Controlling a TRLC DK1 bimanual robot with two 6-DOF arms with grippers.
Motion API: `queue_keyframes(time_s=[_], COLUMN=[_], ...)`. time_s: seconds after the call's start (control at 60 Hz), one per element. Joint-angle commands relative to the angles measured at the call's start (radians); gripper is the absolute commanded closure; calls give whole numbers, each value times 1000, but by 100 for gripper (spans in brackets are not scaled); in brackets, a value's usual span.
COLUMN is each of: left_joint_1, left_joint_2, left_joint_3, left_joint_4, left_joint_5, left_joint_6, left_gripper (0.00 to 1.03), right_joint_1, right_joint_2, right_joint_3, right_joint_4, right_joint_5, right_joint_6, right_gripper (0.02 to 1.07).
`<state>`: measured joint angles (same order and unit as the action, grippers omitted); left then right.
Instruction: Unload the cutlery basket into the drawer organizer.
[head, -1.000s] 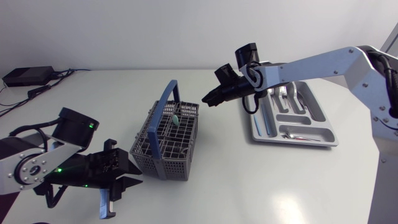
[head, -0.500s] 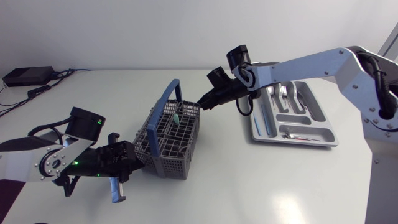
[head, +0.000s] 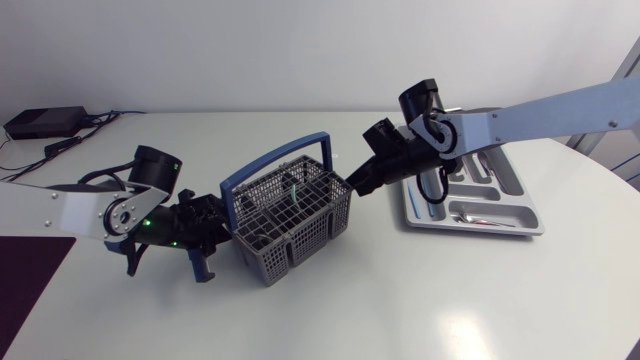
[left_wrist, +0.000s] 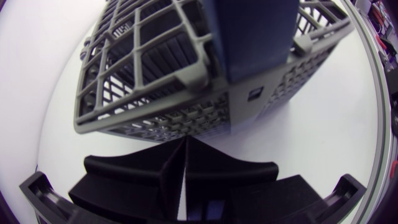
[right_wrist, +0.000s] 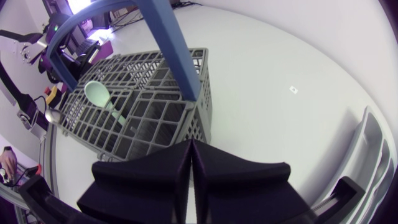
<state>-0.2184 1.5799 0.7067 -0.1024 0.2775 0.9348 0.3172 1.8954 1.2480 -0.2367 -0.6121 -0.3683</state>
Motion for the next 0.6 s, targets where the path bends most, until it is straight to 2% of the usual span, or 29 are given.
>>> queue_keyframes(time_s=[0.0, 0.317, 0.583], left_joint_1=[-12, 10, 1], left_joint_2=[52, 193, 195], left_joint_3=[106, 301, 263], left_joint_4=[58, 55, 53], left_joint_5=[34, 31, 32], left_joint_6=[-27, -62, -62], left_gripper=[87, 87, 87], right_joint_1=[40, 40, 39], right_joint_2=[-29, -140, -142], right_joint_3=[-73, -216, -199], right_joint_4=[-15, -4, 33], right_joint_5=[-44, -26, 3], right_joint_6=[-24, -26, 2], right_gripper=[101, 101, 101])
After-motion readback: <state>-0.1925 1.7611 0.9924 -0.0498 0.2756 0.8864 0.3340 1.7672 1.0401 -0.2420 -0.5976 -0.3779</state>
